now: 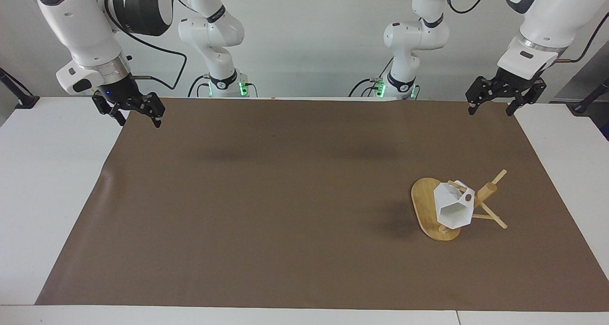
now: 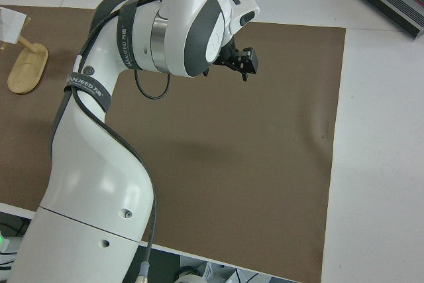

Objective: Hang cup on rack

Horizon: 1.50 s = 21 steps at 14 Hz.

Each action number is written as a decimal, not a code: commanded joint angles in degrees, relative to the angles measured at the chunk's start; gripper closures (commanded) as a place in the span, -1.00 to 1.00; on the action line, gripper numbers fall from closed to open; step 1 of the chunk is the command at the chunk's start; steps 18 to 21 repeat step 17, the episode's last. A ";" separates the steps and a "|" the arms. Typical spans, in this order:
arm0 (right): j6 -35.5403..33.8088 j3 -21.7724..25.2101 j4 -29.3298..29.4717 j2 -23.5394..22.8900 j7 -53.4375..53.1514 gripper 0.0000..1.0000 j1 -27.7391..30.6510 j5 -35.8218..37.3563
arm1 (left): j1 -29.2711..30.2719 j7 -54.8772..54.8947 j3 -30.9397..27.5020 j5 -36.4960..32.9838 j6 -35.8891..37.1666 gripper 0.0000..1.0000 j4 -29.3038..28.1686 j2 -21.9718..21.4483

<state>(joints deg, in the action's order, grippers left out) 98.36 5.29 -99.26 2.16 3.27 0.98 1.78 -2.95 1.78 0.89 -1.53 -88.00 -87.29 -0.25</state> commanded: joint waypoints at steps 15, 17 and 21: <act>0.52 -0.10 -1.20 0.92 0.94 -1.00 0.16 0.33 | -0.04 -3.45 -0.37 -1.11 0.72 -1.00 -0.08 -0.10; 0.52 -0.10 -1.20 0.92 0.86 -1.00 0.16 0.24 | -0.04 -3.10 -0.45 -1.19 0.72 -1.00 -0.08 -0.10; 0.52 -0.10 -1.20 0.92 0.86 -1.00 0.16 0.24 | -0.04 -3.10 -0.45 -1.19 0.72 -1.00 -0.08 -0.10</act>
